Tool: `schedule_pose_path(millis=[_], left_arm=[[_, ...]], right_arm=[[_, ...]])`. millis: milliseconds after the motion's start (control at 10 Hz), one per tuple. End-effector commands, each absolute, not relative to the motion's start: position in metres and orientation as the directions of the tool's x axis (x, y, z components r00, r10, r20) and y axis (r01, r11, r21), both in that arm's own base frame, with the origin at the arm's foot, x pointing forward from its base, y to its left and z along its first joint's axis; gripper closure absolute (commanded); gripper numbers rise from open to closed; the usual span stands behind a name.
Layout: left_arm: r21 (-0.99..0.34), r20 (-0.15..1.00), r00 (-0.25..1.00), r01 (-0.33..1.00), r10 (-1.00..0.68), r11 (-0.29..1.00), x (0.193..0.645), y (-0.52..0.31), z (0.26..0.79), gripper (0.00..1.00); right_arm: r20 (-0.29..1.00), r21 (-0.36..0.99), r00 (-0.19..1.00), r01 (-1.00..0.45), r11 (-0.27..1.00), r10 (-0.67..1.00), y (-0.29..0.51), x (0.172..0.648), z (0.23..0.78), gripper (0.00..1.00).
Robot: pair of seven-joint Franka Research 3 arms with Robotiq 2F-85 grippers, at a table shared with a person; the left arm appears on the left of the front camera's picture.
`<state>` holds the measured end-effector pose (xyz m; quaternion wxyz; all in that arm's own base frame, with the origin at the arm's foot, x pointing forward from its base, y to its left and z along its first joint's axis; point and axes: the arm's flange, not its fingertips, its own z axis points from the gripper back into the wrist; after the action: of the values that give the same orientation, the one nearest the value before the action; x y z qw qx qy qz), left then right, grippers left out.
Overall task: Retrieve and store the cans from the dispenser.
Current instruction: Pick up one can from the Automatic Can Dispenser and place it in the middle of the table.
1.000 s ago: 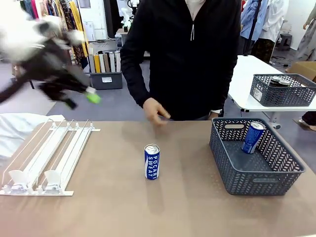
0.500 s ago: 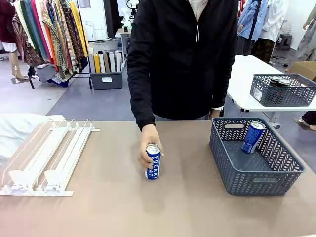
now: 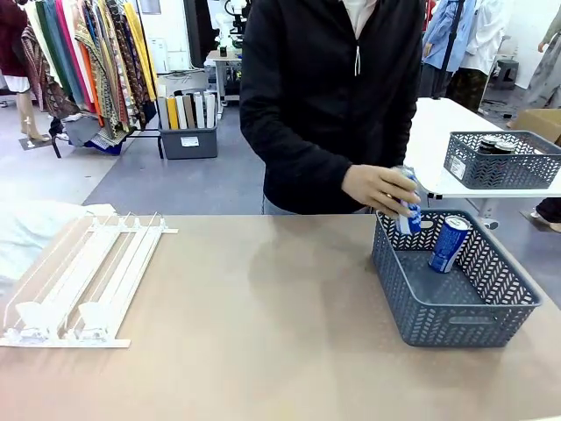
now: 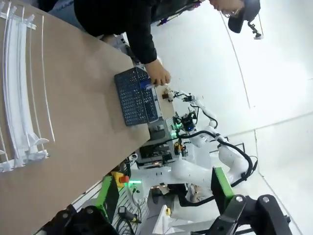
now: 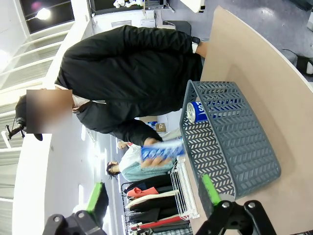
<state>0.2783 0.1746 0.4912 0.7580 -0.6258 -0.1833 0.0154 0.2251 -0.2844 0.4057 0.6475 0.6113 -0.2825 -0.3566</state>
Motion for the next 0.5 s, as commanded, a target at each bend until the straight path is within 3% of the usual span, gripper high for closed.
schedule_pose_path(millis=[0,400], left_arm=[[-0.95,0.282,0.916,0.223,0.287,0.22,0.2708,0.1809,0.5077,0.0],[-0.95,0.282,0.916,0.223,0.287,0.22,0.2708,0.1809,0.5077,0.0]], right_arm=[[-0.072,0.993,0.589,0.116,-0.004,-0.805,-0.2831,0.2235,0.4097,0.0],[-0.072,0.993,0.589,0.116,-0.004,-0.805,-0.2831,0.2235,0.4097,0.0]])
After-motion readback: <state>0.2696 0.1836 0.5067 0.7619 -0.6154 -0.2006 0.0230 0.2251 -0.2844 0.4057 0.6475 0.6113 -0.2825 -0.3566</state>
